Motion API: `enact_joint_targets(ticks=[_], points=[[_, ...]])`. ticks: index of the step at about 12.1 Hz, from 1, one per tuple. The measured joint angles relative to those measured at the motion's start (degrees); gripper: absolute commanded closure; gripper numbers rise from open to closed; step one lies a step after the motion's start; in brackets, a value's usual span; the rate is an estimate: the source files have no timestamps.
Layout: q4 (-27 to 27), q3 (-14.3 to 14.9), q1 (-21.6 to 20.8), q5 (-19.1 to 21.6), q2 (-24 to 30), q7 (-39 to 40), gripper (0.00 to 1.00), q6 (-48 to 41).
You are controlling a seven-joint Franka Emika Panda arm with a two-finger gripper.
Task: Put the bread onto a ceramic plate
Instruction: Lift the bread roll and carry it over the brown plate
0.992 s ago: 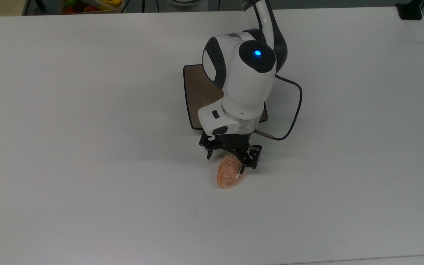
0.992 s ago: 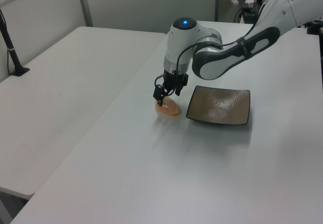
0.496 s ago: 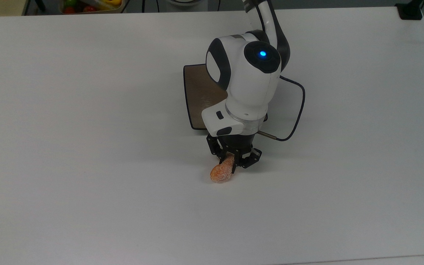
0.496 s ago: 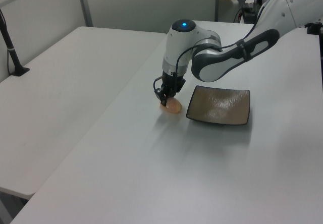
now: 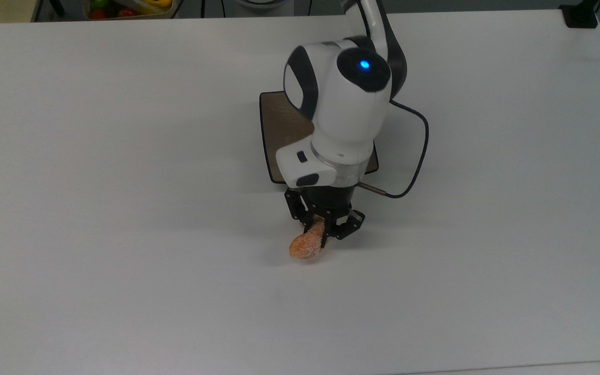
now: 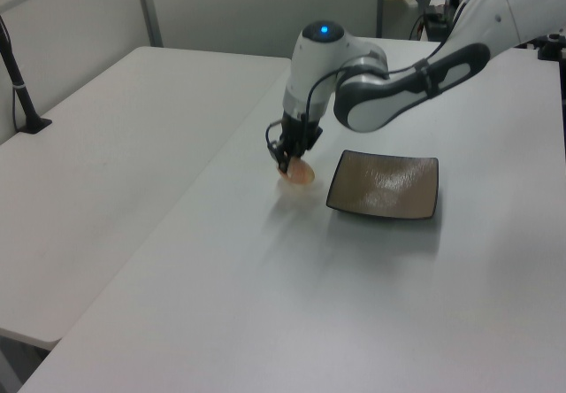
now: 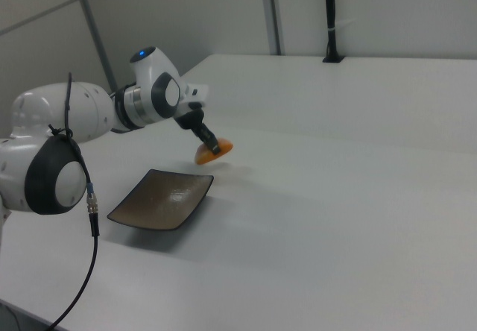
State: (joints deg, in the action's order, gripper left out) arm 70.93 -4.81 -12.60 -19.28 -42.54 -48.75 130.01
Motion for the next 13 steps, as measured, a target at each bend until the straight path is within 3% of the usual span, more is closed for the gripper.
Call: enact_joint_targets(ticks=[2, 5, 9, 13], points=[[1.3, 0.0, 1.6, 0.0, 4.6, 0.0, 0.67, 0.0], [9.2, -0.8, 2.9, 1.1, 13.5, 1.0, 0.67, 0.0], [24.2, -1.4, 2.7, 12.0, 27.0, 14.1, 0.66, 0.0], [35.2, -2.0, 1.1, 13.8, 33.2, 17.1, 0.65, 0.0]])
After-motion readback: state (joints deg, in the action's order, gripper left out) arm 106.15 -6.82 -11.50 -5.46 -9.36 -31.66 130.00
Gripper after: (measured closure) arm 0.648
